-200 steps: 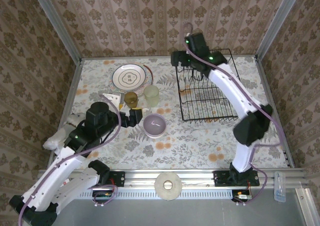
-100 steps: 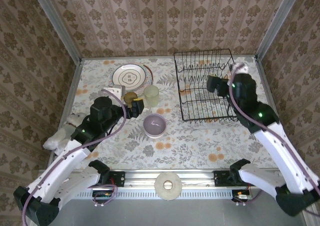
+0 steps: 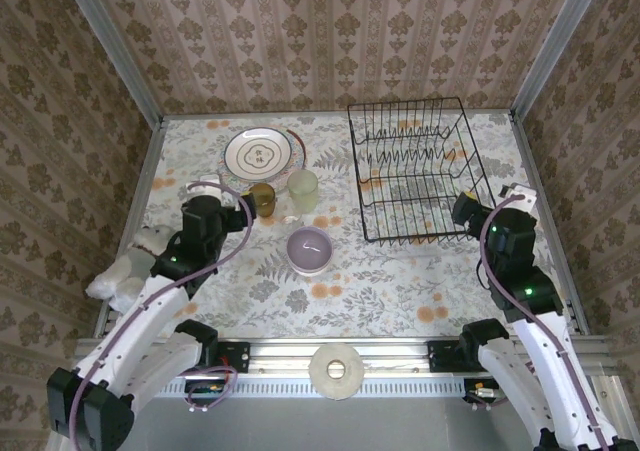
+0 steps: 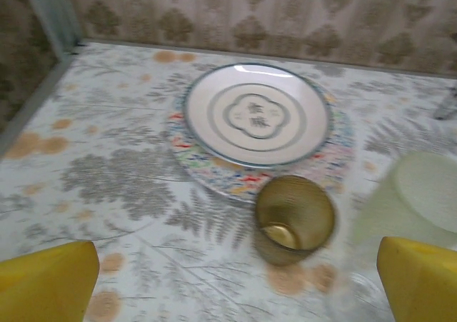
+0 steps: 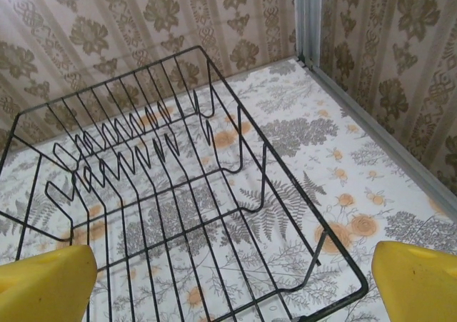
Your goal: Unload the mixed dishes from the dish rack
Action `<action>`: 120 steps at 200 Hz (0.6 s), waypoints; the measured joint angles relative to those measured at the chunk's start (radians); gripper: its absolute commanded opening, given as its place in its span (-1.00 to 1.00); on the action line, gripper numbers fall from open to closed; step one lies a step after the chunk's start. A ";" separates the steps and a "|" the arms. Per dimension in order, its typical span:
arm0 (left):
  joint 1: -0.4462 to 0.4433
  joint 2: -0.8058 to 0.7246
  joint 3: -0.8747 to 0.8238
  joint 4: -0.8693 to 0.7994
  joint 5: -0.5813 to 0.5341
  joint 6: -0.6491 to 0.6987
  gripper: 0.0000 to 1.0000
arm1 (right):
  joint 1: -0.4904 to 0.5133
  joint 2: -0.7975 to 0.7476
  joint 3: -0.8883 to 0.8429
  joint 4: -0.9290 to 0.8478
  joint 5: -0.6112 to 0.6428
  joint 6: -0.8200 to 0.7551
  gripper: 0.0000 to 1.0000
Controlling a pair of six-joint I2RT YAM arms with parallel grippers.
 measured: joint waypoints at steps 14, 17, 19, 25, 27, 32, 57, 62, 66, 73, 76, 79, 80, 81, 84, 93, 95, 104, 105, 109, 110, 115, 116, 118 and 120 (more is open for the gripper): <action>0.032 0.003 -0.043 0.062 -0.038 0.016 1.00 | -0.003 0.005 -0.024 0.025 -0.014 -0.001 1.00; 0.040 0.003 -0.056 0.082 -0.045 0.021 1.00 | -0.004 0.006 -0.029 0.032 -0.017 -0.001 1.00; 0.044 0.004 -0.065 0.095 -0.049 0.024 1.00 | -0.004 0.006 -0.032 0.035 -0.018 -0.001 1.00; 0.057 0.007 -0.092 0.136 -0.060 0.035 1.00 | -0.005 0.006 -0.044 0.048 -0.023 0.000 1.00; 0.063 0.010 -0.102 0.151 -0.064 0.039 1.00 | -0.005 0.007 -0.047 0.051 -0.024 -0.001 1.00; 0.074 0.016 -0.122 0.180 -0.070 0.047 1.00 | -0.007 0.010 -0.056 0.061 -0.027 0.000 1.00; 0.140 0.103 -0.185 0.313 -0.098 0.093 1.00 | -0.016 0.040 -0.072 0.095 -0.049 0.000 1.00; 0.151 0.125 -0.187 0.331 -0.106 0.103 0.99 | -0.018 0.051 -0.072 0.105 -0.053 0.000 1.00; 0.157 0.138 -0.187 0.343 -0.113 0.112 1.00 | -0.018 0.058 -0.072 0.111 -0.056 0.000 1.00; 0.167 0.165 -0.187 0.373 -0.125 0.130 0.99 | -0.020 0.073 -0.072 0.122 -0.065 0.000 1.00; 0.172 0.174 -0.188 0.388 -0.128 0.137 0.99 | -0.020 0.079 -0.073 0.127 -0.069 0.000 1.00; 0.177 0.182 -0.189 0.404 -0.131 0.144 1.00 | -0.021 0.085 -0.074 0.131 -0.072 0.000 1.00; 0.179 0.187 -0.190 0.414 -0.132 0.147 1.00 | -0.021 0.087 -0.074 0.132 -0.072 0.000 1.00; 0.181 0.189 -0.192 0.419 -0.132 0.148 1.00 | -0.021 0.088 -0.074 0.133 -0.073 0.000 1.00; 0.186 0.196 -0.194 0.440 -0.132 0.153 1.00 | -0.021 0.094 -0.075 0.137 -0.075 0.000 1.00; 0.206 0.226 -0.206 0.504 -0.131 0.167 1.00 | -0.023 0.109 -0.080 0.155 -0.081 0.000 1.00; 0.212 0.234 -0.209 0.520 -0.130 0.169 0.99 | -0.023 0.113 -0.082 0.159 -0.082 0.000 1.00; 0.236 0.267 -0.221 0.574 -0.131 0.178 1.00 | -0.023 0.127 -0.087 0.172 -0.085 0.000 1.00; 0.237 0.270 -0.222 0.578 -0.131 0.179 1.00 | -0.023 0.127 -0.087 0.172 -0.085 0.000 1.00; 0.246 0.290 -0.227 0.600 -0.131 0.187 1.00 | -0.023 0.135 -0.089 0.177 -0.086 0.000 1.00; 0.248 0.293 -0.227 0.603 -0.131 0.188 1.00 | -0.023 0.136 -0.089 0.178 -0.086 0.000 1.00; 0.258 0.317 -0.232 0.626 -0.131 0.196 0.99 | -0.023 0.145 -0.089 0.183 -0.090 0.000 1.00; 0.261 0.324 -0.233 0.633 -0.131 0.198 0.99 | -0.023 0.146 -0.089 0.184 -0.090 0.000 1.00; 0.264 0.333 -0.234 0.642 -0.131 0.202 0.99 | -0.023 0.150 -0.089 0.186 -0.090 0.000 1.00; 0.266 0.340 -0.235 0.649 -0.131 0.205 1.00 | -0.024 0.153 -0.089 0.189 -0.092 0.000 1.00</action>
